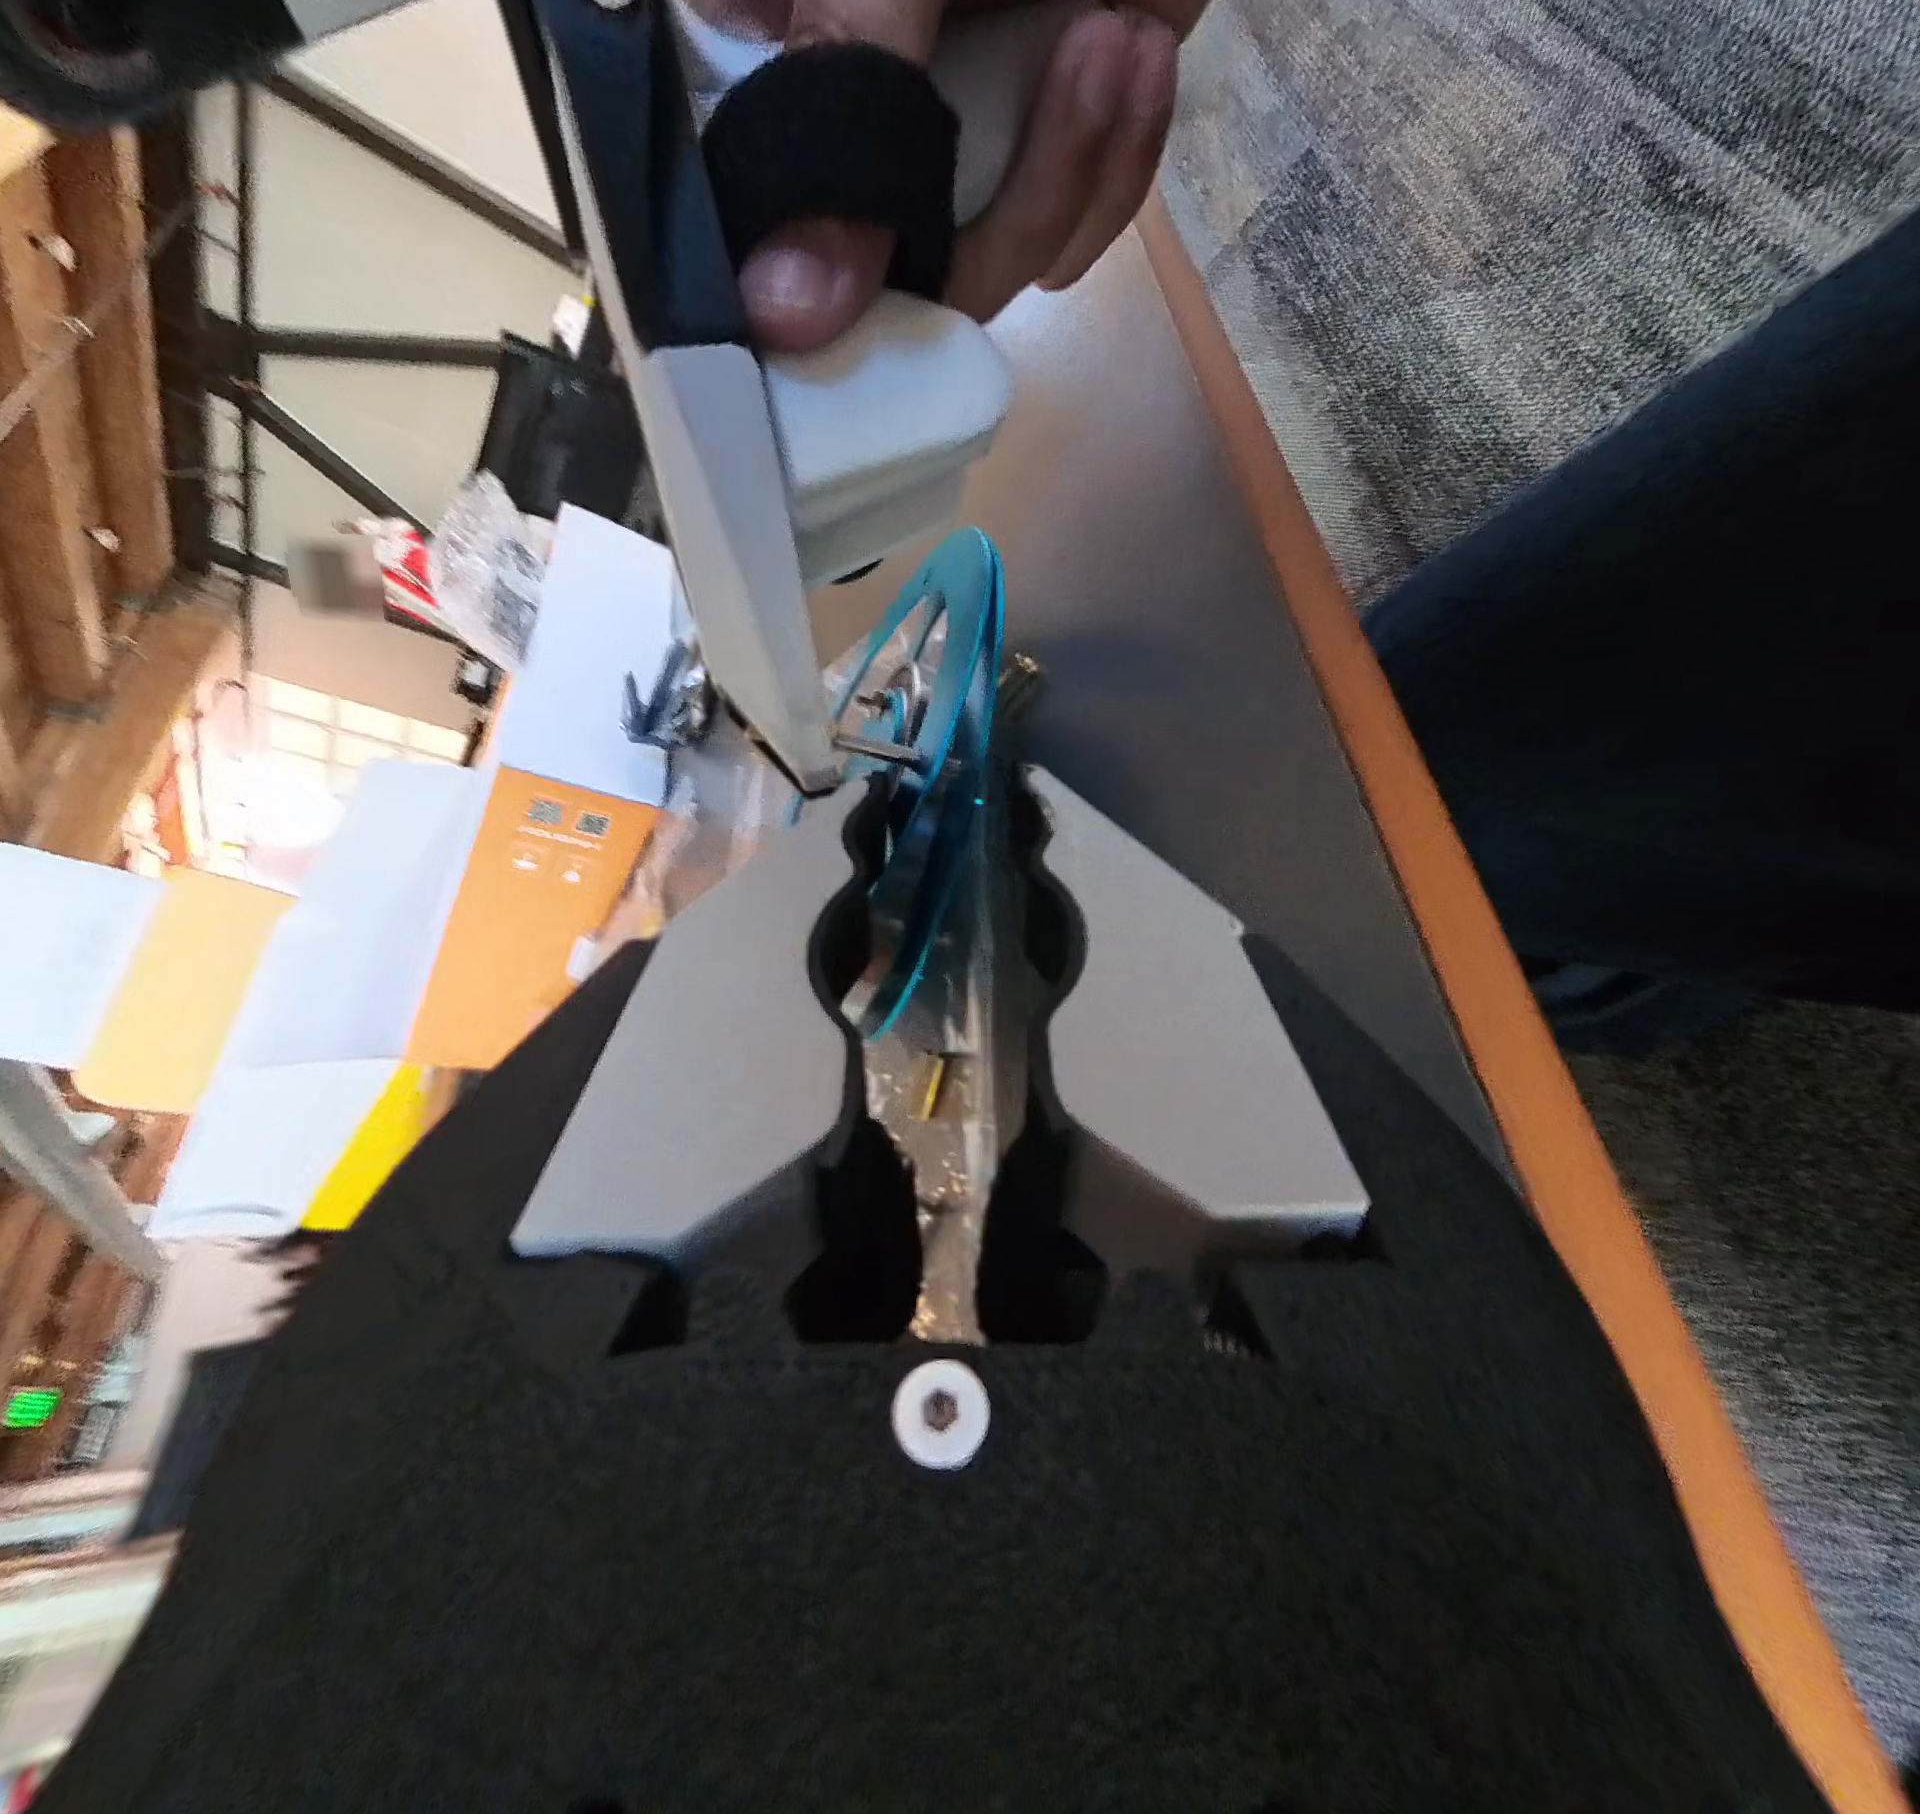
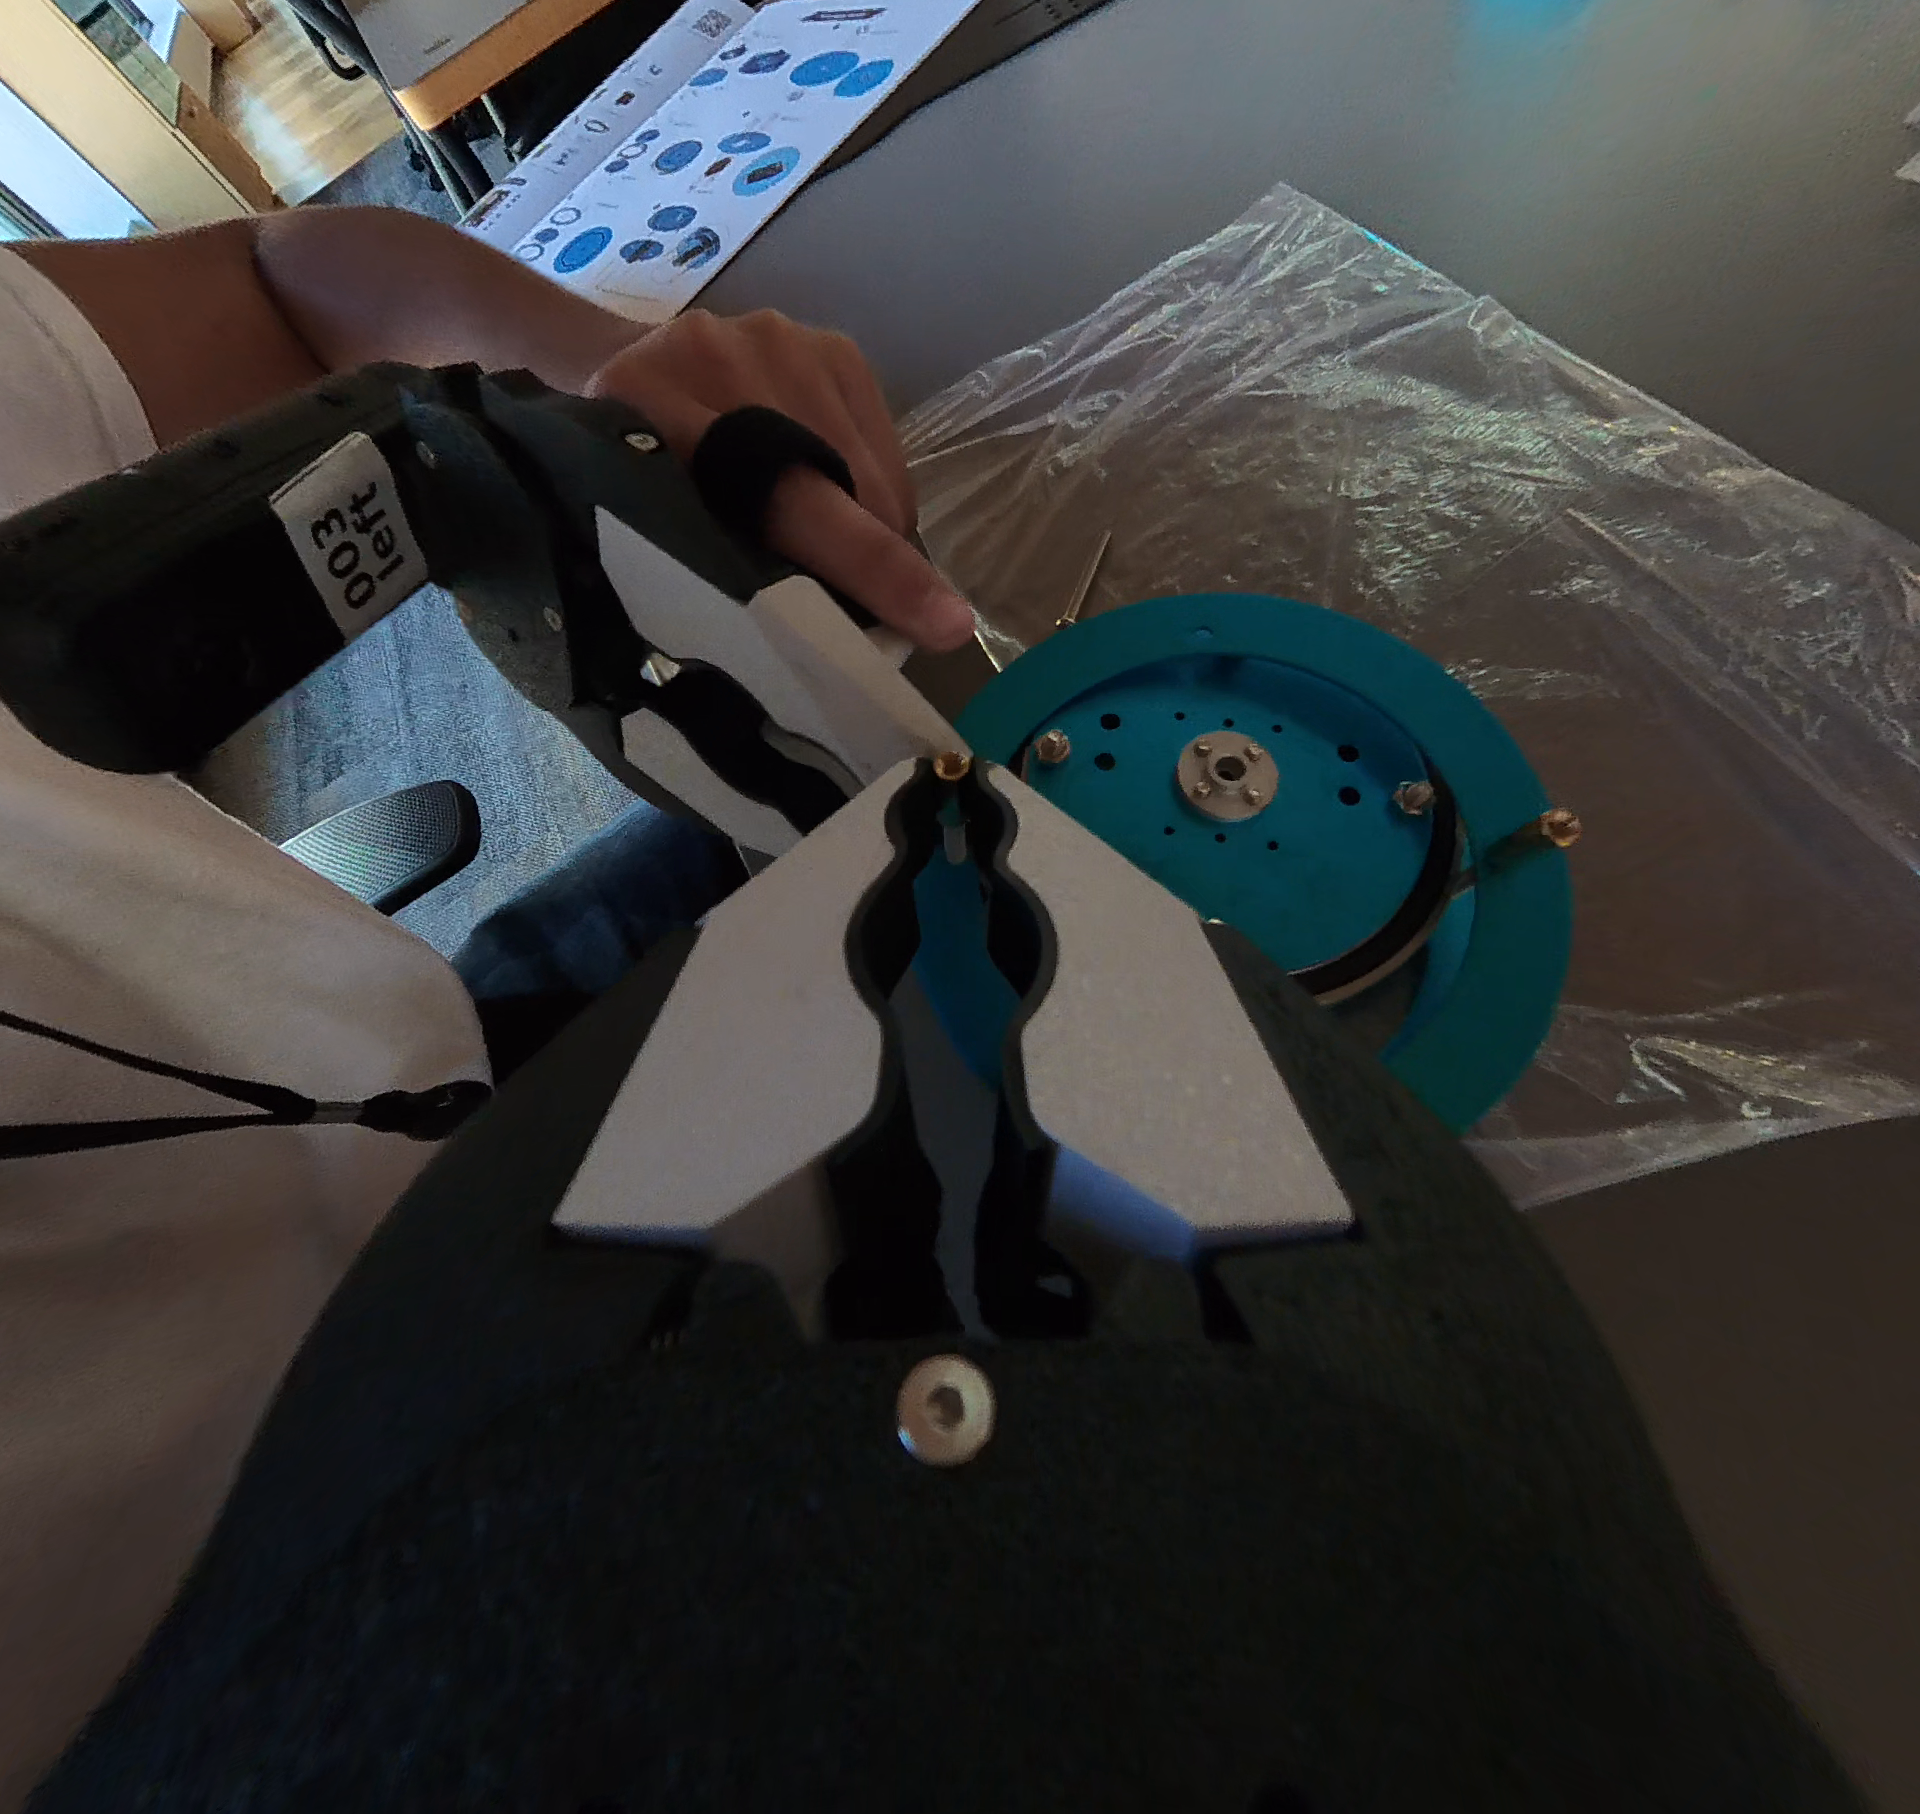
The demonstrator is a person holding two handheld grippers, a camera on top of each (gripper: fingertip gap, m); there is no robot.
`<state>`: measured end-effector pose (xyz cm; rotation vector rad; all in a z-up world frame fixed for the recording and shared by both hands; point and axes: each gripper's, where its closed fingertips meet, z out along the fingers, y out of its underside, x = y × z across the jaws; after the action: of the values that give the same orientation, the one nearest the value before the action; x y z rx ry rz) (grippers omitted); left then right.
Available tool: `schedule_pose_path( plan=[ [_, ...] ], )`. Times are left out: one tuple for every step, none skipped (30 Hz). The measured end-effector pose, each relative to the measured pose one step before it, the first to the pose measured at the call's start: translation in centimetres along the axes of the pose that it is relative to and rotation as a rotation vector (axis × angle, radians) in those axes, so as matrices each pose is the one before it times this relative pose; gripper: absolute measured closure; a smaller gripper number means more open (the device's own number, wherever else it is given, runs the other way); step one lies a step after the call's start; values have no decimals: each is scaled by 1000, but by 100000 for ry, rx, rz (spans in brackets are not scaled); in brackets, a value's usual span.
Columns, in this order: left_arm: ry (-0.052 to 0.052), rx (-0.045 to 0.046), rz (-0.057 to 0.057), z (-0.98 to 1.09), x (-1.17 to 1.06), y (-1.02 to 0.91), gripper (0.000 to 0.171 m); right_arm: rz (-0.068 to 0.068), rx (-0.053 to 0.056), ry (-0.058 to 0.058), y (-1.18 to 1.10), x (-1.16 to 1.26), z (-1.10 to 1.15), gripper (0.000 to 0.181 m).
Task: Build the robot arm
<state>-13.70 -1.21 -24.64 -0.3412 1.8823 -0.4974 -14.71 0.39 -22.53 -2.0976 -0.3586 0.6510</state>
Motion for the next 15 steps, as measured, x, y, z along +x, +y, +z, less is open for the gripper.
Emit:
schedule_pose_path(
  plan=[
    [1356,-1003,-4442,-118,162,112,143,1155,90,57,-22,51,45,177],
    [779,-723,-4217,-234,165,91,140,1421,70,-627,-23,-47,119,177],
    [-211,-1004,-2359,-292,71,146,141,1129,-309,-1049,55,-119,198,177],
    [-845,-1297,-1260,-327,-18,166,141,769,-167,-662,36,-75,190,177],
    [-756,-1003,-1703,-363,-11,118,141,344,78,-328,-19,-18,128,177],
    [-407,-256,-2096,-417,43,-16,141,455,-165,-308,-7,-17,102,177],
    [-201,69,-2440,-434,52,-88,141,499,-307,-111,-23,9,45,177],
    [-92,7,-3153,-428,36,-108,141,197,138,55,-76,5,11,177],
    [-346,-162,-4486,-388,-50,-116,142,287,188,241,-76,12,14,177],
    [-833,-347,-6828,-341,-224,-148,143,788,-6,278,-38,19,16,177],
    [-579,-110,-9158,-269,-248,-236,145,887,-18,218,-14,-10,30,177],
    [-670,76,-10472,-165,-296,-272,146,869,-19,194,8,-9,32,177],
    [-1535,-248,-10052,-39,-413,-262,146,1032,155,218,-14,-5,9,177],
    [-1684,40,-8639,62,-398,-294,147,857,183,117,-5,1,3,177],
    [-138,1054,-7270,110,-104,-424,147,903,169,87,-13,6,-14,177]
  ],
)
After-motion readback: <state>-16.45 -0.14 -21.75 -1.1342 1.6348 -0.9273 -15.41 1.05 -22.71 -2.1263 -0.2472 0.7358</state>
